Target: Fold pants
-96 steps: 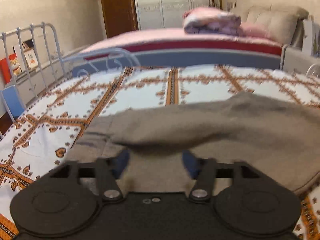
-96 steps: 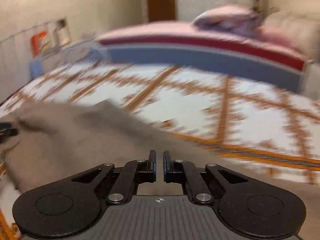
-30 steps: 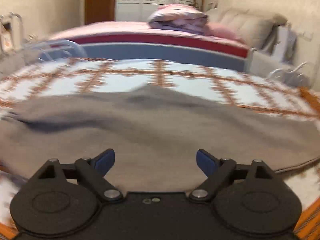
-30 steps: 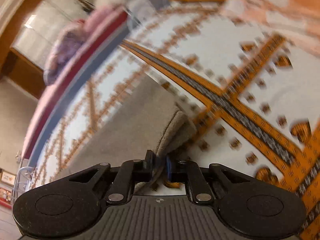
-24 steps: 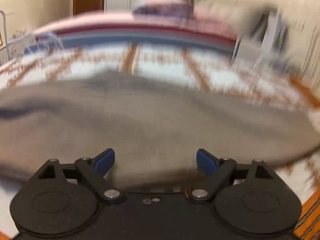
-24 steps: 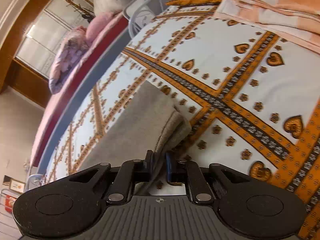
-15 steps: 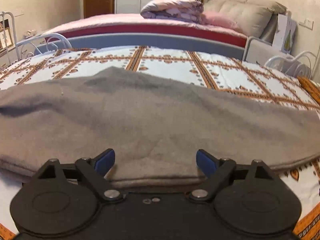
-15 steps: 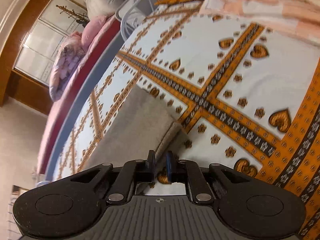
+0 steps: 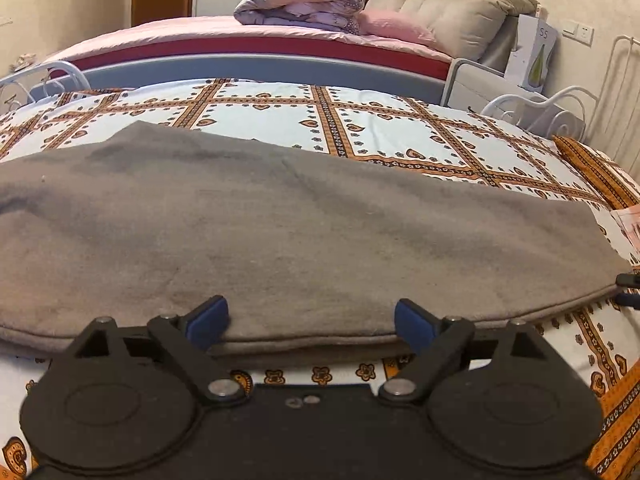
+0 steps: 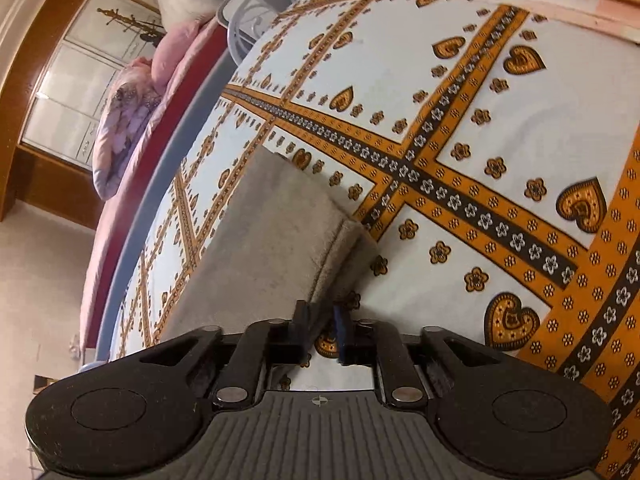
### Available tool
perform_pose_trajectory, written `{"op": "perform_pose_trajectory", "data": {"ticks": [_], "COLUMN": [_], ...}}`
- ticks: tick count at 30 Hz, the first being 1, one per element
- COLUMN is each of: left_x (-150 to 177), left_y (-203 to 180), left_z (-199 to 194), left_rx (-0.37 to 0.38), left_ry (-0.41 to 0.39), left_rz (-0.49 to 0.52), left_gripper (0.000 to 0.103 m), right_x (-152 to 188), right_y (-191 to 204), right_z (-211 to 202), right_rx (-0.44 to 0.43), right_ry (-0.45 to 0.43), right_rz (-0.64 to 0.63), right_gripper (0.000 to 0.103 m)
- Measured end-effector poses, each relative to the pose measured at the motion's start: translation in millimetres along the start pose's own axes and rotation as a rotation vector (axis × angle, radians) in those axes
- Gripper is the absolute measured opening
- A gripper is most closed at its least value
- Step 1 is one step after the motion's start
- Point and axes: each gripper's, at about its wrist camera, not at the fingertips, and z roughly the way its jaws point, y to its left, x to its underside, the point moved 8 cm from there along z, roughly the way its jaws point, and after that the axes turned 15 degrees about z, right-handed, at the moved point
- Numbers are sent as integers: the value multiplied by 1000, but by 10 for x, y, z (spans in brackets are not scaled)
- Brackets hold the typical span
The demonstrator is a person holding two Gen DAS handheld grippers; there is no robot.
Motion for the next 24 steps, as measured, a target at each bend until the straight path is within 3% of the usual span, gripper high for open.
{"op": "perform_pose_trajectory", "data": {"ticks": [2, 10, 13, 19, 21, 24], "left_x": [-5, -13, -15, -126, -164, -210], "left_y": [-10, -58, -66, -269, -409, -594], "left_z": [5, 46, 46, 38, 76, 160], "left_rx": [-10, -45, -50, -37, -8, 11], "left_ry": [5, 26, 29, 14, 20, 34], "left_rz": [-6, 12, 13, 30, 35, 54], "left_gripper": [84, 84, 83, 80, 80, 82], "right_x": [-7, 31, 29, 43, 64, 24], "right_y": [12, 136, 135, 259, 163, 134], "right_z": [17, 96, 126, 22, 123, 94], "right_rx": [-12, 34, 48, 8, 70, 43], "right_ry": [-5, -49, -47, -88, -58, -49], "right_rz": [-1, -134, -172, -222, -213, -149], "right_gripper": [28, 28, 16, 14, 15, 16]}}
